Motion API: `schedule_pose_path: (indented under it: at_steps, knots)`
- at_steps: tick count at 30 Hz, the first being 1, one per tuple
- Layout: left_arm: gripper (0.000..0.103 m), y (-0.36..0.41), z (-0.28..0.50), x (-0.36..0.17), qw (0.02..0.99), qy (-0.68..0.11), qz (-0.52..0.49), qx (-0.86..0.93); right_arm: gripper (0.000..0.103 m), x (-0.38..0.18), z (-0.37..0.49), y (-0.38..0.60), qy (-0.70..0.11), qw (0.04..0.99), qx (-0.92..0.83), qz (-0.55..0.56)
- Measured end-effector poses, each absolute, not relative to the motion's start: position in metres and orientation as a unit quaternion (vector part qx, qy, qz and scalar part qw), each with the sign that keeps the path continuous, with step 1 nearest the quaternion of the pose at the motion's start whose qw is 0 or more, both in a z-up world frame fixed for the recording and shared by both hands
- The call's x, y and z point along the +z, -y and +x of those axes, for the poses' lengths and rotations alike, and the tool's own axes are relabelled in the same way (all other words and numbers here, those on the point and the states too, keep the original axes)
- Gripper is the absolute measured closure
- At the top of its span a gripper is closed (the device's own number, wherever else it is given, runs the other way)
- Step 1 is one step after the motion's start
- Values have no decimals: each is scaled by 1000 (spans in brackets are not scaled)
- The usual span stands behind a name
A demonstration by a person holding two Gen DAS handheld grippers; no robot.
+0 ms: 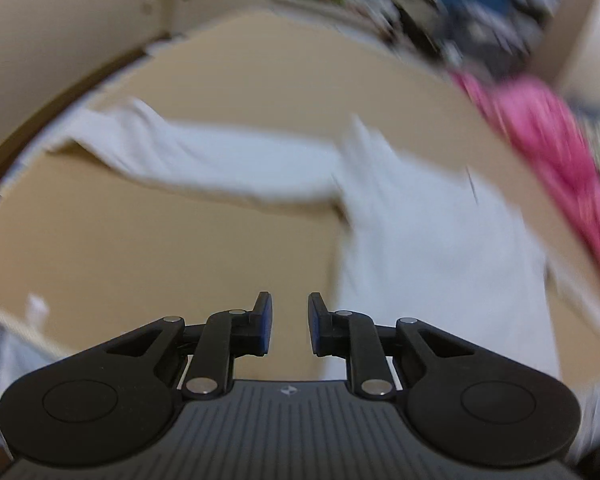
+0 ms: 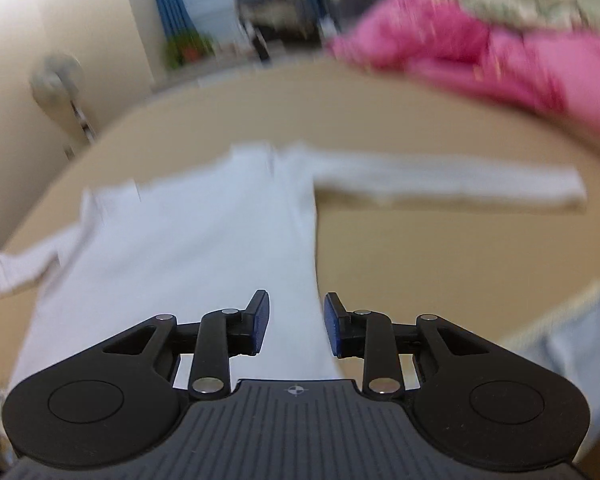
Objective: Fold small clothes
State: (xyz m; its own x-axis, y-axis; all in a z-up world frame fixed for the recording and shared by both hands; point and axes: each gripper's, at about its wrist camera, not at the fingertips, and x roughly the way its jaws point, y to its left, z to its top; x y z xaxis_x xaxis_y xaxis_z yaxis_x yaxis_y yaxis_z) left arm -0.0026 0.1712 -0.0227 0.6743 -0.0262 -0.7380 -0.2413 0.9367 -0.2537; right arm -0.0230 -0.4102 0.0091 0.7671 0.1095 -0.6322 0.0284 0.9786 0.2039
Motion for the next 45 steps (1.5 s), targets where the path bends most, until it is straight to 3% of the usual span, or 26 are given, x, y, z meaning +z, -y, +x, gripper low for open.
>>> schedule_pose_path:
  at_steps: [3,7,8,10,14,16,20,21,23,28,31,35,40,42,45]
  knots:
    - [82,-232,27,-14,903,-360,-218,92,66,30,-3,424,-297,951,29,83]
    - [82,-311,81,-36,884,-353,-269,147,65,25,14,450,-262,961,6,85]
    - [82,-328,89,-45,876,-357,-281,164,66,12,27,460,-277,956,-9,92]
    - [71,-359,102,-61,863,-357,-308,181,67,3,40,460,-292,948,-22,126]
    - [68,-419,110,-88,832,-350,-384,194,66,-6,63,443,-301,944,-15,136]
    - [61,-442,112,-100,822,-340,-412,199,67,-12,72,435,-315,939,-10,135]
    - [60,-468,123,-118,812,-332,-437,201,67,-18,87,418,-333,935,-6,123]
    - [63,-473,126,-120,814,-325,-439,198,67,-19,88,416,-337,933,-7,123]
    - [102,-482,134,-122,819,-320,-429,205,66,-23,92,414,-348,929,-10,126]
    - [99,-496,123,-98,836,-276,-382,282,67,-38,101,411,-389,911,-3,139]
    - [94,-508,123,-104,815,-306,-397,290,67,-43,102,404,-403,906,-3,126]
    - [99,-517,122,-108,806,-305,-417,288,67,-48,102,400,-416,902,-2,116]
    - [100,-468,128,-35,862,-237,-298,334,67,-39,95,401,-398,912,-1,102]
    - [100,-444,124,-1,876,-185,-263,359,76,-34,91,406,-383,918,-7,99]
    - [100,-446,125,11,850,-190,-286,399,79,-27,84,422,-374,920,-21,115]
